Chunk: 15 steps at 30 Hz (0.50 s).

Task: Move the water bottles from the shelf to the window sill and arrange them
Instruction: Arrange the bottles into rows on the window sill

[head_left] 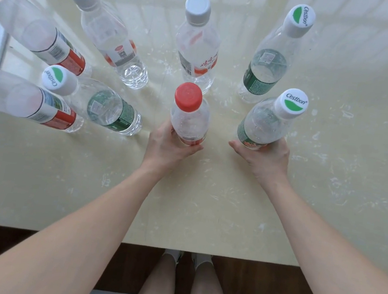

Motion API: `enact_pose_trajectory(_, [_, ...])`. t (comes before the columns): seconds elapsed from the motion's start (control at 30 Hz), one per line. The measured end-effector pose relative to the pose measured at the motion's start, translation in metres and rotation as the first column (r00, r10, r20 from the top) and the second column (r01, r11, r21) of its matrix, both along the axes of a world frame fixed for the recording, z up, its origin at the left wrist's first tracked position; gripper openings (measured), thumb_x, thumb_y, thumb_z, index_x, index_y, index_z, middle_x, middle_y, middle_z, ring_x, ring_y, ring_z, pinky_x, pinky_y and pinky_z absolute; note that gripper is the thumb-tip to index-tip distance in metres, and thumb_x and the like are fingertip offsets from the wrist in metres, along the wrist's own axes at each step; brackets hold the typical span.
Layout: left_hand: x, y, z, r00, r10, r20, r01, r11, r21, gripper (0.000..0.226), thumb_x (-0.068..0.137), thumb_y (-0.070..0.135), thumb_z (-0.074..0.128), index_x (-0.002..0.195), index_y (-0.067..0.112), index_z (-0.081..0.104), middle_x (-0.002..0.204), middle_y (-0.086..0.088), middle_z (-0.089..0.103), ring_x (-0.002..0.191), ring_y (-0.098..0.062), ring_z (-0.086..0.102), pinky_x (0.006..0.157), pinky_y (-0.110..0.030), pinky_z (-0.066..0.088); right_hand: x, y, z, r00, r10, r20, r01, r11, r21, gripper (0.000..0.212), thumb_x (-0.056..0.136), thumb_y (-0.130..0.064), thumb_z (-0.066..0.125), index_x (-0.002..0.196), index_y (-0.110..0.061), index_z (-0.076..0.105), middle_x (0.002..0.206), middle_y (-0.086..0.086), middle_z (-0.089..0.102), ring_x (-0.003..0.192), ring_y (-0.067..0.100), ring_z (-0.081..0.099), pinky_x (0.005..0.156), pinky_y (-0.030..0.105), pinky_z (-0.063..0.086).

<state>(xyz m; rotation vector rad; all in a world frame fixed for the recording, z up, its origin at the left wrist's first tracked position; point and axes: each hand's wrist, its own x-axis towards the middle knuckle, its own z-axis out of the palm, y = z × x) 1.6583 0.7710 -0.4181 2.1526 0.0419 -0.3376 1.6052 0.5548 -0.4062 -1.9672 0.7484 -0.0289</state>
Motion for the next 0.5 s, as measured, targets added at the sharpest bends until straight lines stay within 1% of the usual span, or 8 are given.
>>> enact_pose_trajectory(0.13, [-0.001,-0.002,0.001,1.0,-0.004,0.018,0.004,1.0,0.006,0.051,0.058,0.027,0.093,0.098,0.013,0.066,0.089,0.008,0.068,0.086,-0.008,0.061,0.069,-0.005,0.04,-0.001,-0.001,-0.008,1.0,0.014,0.002,-0.014,1.0,-0.007,0.057,0.059,-0.031,0.094,0.105,-0.015,0.064,0.097,-0.004,0.069,0.092,0.015,0.063,0.068,0.002,0.038])
enact_pose_trajectory(0.23, [-0.005,-0.002,0.001,0.998,-0.034,0.06,0.033,0.999,0.014,0.066,0.057,0.023,0.093,0.113,0.015,0.059,0.104,0.009,0.06,0.093,0.002,0.052,0.078,-0.003,0.038,-0.006,-0.003,-0.012,0.997,0.069,-0.018,-0.07,0.997,-0.039,0.068,0.054,-0.037,0.094,0.11,-0.019,0.06,0.107,-0.002,0.066,0.104,0.019,0.061,0.083,0.02,0.046])
enact_pose_trajectory(0.27, [-0.007,-0.001,0.002,0.997,-0.037,0.072,0.036,0.999,0.022,0.071,0.057,0.022,0.094,0.117,0.014,0.056,0.108,0.007,0.058,0.098,0.001,0.05,0.084,-0.007,0.04,-0.009,-0.005,-0.013,0.996,0.09,-0.021,-0.091,0.994,-0.059,0.073,0.053,-0.038,0.094,0.114,-0.02,0.058,0.113,-0.002,0.062,0.11,0.02,0.058,0.09,0.029,0.048])
enact_pose_trajectory(0.33, [-0.015,0.005,0.004,0.997,-0.037,0.074,0.033,0.998,0.061,0.081,0.058,0.024,0.093,0.126,0.011,0.052,0.118,0.0,0.057,0.11,-0.011,0.052,0.096,-0.026,0.044,-0.021,-0.009,-0.011,0.996,0.089,-0.03,-0.091,0.993,-0.079,0.086,0.054,-0.035,0.094,0.128,-0.021,0.053,0.126,-0.002,0.055,0.122,0.02,0.05,0.102,0.04,0.045])
enact_pose_trajectory(0.37, [-0.021,0.01,0.006,0.997,-0.036,0.062,0.03,0.995,0.093,0.086,0.06,0.025,0.092,0.132,0.011,0.049,0.123,-0.003,0.056,0.117,-0.016,0.051,0.101,-0.031,0.042,-0.03,-0.01,-0.008,0.997,0.065,-0.051,-0.069,0.994,-0.086,0.092,0.056,-0.033,0.094,0.136,-0.021,0.05,0.131,-0.002,0.052,0.126,0.018,0.047,0.107,0.039,0.042])
enact_pose_trajectory(0.4, [-0.029,0.017,0.01,0.999,-0.032,0.038,0.027,0.992,0.124,0.09,0.062,0.026,0.091,0.138,0.012,0.045,0.129,-0.003,0.054,0.122,-0.017,0.049,0.105,-0.03,0.039,-0.042,-0.009,-0.003,0.995,0.036,-0.092,-0.046,0.994,-0.1,0.097,0.059,-0.032,0.094,0.142,-0.021,0.046,0.135,-0.001,0.05,0.129,0.017,0.045,0.11,0.037,0.039])
enact_pose_trajectory(0.43, [-0.039,0.025,0.015,1.0,-0.026,0.005,0.025,0.988,0.15,0.092,0.065,0.028,0.09,0.142,0.013,0.042,0.134,-0.003,0.052,0.125,-0.016,0.047,0.106,-0.026,0.036,-0.055,-0.007,0.002,0.99,0.011,-0.141,-0.028,0.992,-0.119,0.099,0.062,-0.031,0.093,0.146,-0.02,0.042,0.137,0.001,0.049,0.131,0.018,0.044,0.112,0.035,0.037])
enact_pose_trajectory(0.5, [-0.063,0.047,0.03,0.999,-0.017,-0.052,0.028,0.976,0.216,0.09,0.068,0.032,0.087,0.144,0.018,0.04,0.137,0.001,0.051,0.125,-0.013,0.047,0.101,-0.02,0.035,-0.083,0.002,0.012,0.976,-0.007,-0.218,-0.028,0.987,-0.157,0.094,0.067,-0.033,0.09,0.147,-0.018,0.043,0.138,0.005,0.05,0.132,0.023,0.044,0.113,0.035,0.035])
